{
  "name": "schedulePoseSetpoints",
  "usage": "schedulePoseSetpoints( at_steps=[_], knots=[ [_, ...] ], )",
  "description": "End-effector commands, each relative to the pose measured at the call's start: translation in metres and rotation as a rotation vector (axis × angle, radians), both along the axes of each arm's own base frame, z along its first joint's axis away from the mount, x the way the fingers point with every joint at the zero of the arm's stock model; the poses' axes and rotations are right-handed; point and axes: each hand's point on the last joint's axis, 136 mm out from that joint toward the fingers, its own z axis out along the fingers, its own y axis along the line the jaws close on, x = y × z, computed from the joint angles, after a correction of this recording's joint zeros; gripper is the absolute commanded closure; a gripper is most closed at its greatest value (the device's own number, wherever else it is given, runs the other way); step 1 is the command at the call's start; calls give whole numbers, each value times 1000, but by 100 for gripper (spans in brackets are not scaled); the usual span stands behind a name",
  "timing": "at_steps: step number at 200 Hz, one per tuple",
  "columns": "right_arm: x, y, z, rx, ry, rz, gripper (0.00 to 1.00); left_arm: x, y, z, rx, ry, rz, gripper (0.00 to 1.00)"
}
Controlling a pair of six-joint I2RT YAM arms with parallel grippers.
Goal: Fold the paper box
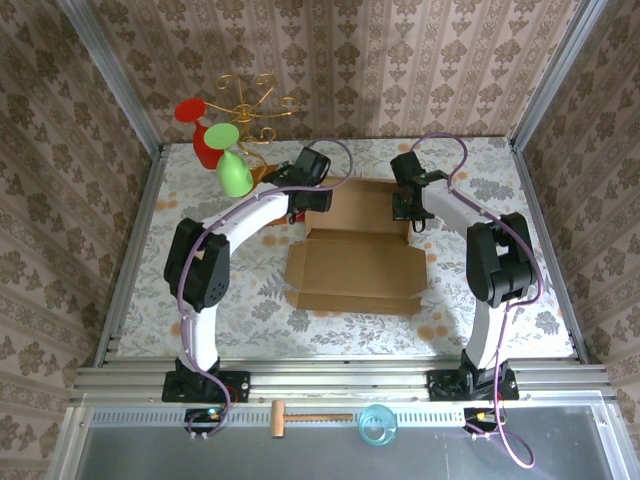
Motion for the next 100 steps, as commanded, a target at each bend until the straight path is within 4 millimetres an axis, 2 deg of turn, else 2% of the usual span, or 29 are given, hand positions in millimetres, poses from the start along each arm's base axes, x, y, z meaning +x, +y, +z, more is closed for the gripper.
schedulePoseSetpoints(
  at_steps=[1,38,64,100],
  knots=[
    [-7,4,-1,18,35,17,100,-1,2,10,-30,-2,-17,45],
    [-7,4,-3,22,45,17,100,7,3,-10,36,32,-20,45],
    [-7,4,-3,21,54,18,100,13,9,-15,68,8,-4,46],
    [-6,4,-2,26,49,18,100,20,9,-32,113,1,-2,53]
  ],
)
